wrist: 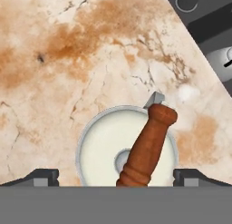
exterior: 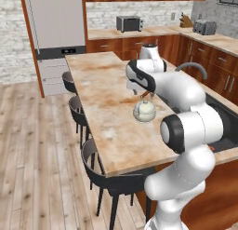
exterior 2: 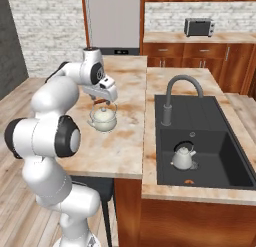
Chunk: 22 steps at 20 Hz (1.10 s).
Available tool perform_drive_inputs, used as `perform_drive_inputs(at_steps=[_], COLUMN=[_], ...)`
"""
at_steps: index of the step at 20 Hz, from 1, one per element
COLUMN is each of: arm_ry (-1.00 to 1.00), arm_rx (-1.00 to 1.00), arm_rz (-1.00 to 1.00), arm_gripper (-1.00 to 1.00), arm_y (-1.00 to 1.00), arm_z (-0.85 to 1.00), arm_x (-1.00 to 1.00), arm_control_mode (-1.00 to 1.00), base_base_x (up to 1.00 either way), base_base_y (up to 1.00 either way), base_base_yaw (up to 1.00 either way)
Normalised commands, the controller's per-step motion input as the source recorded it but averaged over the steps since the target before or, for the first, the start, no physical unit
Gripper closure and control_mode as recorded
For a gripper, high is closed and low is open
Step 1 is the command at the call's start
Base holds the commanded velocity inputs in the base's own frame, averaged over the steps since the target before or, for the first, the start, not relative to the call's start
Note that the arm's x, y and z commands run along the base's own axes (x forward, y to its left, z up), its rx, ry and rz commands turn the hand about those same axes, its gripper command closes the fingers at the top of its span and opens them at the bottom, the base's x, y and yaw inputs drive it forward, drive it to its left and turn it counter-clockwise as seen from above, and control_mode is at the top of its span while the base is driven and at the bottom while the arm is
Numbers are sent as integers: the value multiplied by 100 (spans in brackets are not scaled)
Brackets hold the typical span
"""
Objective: Pick the kettle and kettle and place them in the sink. Then turn on the water.
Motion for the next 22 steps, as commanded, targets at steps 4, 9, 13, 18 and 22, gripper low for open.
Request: perform_drive_inputs(at_steps=[4,9,13,18,22], arm_ry=[1,1,1,0,0], arm_rx=[0,0,0,0,0], arm_rz=[0,0,0,0,0], arm_gripper=[-100,-100,100,100,100], arm_y=[0,0,0,0,0], arm_z=[-17,-15,-7,0,0], arm_x=[3,0,0,0,0], arm_control_mode=[-100,-100,-100,-100,-100], base_base_x=[0,0,0,0,0], base_base_y=[0,0,0,0,0], base_base_yaw=[0,0,0,0,0])
